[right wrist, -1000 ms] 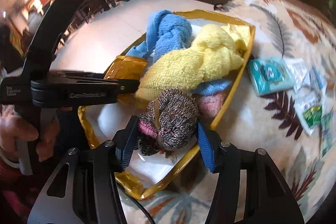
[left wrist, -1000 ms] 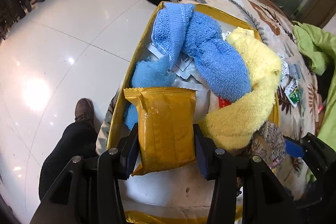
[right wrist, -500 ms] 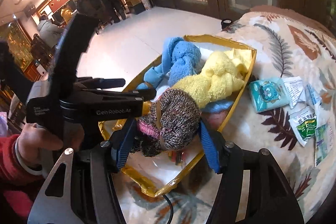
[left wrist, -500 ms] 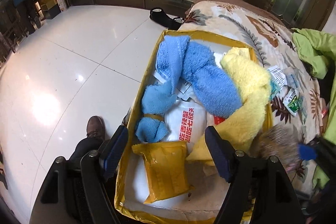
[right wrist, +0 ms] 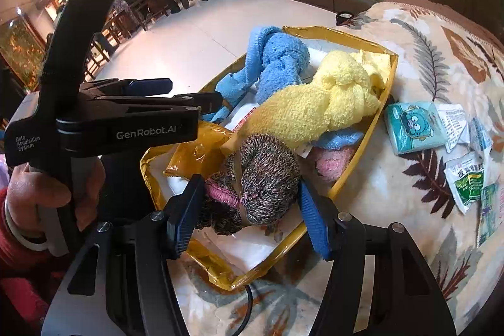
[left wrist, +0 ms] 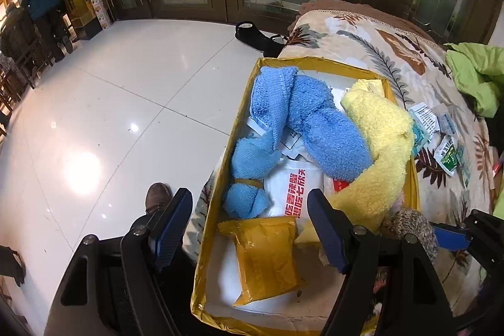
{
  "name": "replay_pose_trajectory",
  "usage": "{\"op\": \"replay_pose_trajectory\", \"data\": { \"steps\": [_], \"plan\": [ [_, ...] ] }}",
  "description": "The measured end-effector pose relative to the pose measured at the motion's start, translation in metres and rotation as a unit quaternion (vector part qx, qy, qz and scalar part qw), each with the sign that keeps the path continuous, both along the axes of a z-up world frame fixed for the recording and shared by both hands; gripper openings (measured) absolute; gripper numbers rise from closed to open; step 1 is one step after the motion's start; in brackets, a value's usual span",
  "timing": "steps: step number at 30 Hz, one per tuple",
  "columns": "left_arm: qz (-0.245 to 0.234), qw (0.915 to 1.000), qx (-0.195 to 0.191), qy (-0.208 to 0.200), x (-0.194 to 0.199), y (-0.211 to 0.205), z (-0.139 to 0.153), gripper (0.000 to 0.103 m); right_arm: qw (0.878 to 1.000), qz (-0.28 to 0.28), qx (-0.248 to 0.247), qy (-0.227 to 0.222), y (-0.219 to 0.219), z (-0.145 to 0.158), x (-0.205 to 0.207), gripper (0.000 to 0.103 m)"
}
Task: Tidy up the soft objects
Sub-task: 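Carry the yellow packet and knit ball into the box and release both, then move both grippers to the white packets remaining on the bed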
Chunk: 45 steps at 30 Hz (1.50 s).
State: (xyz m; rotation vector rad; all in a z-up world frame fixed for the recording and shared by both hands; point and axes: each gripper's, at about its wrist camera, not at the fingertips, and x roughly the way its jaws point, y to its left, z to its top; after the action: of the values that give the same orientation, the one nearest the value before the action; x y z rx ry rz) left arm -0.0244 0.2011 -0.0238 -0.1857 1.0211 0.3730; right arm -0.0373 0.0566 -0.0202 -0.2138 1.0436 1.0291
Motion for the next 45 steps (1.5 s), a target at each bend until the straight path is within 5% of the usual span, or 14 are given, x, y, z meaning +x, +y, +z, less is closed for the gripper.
{"op": "replay_pose_trajectory", "data": {
  "steps": [4, 6, 10, 13, 16, 24, 33, 41, 45],
  "plan": [
    [0.002, 1.0000, -0.009, 0.003, -0.001, 0.002, 0.000, 0.076, 0.999, 0.012, 0.030, -0.013, -0.001, 0.015, -0.007, 0.063],
    [0.005, 0.9999, -0.011, 0.002, -0.002, 0.003, 0.001, 0.076, 0.999, 0.017, 0.002, -0.041, 0.004, 0.014, -0.010, 0.063],
    [0.010, 0.9998, -0.016, 0.002, -0.003, 0.007, 0.002, 0.076, 0.999, 0.015, 0.043, -0.015, -0.003, 0.022, -0.008, 0.065],
    [0.004, 0.9999, -0.013, -0.002, -0.003, 0.005, 0.006, 0.076, 0.999, 0.018, 0.002, -0.043, -0.002, 0.020, -0.009, 0.065],
    [-0.008, 0.9998, -0.015, -0.004, -0.001, -0.004, 0.010, 0.076, 0.999, 0.005, 0.026, -0.022, -0.016, 0.025, -0.005, 0.065],
    [-0.070, 0.9965, -0.044, -0.010, 0.026, -0.056, 0.020, 0.076, 0.990, -0.131, 0.051, -0.003, -0.118, 0.024, 0.032, 0.065],
    [-0.167, 0.9854, -0.036, -0.004, 0.081, -0.123, 0.024, 0.076, 0.951, -0.292, 0.092, 0.045, -0.207, 0.019, 0.080, 0.065],
    [-0.180, 0.9800, -0.080, 0.032, 0.119, -0.142, 0.006, 0.076, 0.955, -0.286, 0.070, 0.024, -0.203, 0.020, 0.114, 0.065],
    [-0.163, 0.9781, -0.120, 0.050, 0.143, -0.148, -0.002, 0.076, 0.939, -0.330, 0.083, 0.049, -0.226, 0.015, 0.128, 0.065]
  ]
}}
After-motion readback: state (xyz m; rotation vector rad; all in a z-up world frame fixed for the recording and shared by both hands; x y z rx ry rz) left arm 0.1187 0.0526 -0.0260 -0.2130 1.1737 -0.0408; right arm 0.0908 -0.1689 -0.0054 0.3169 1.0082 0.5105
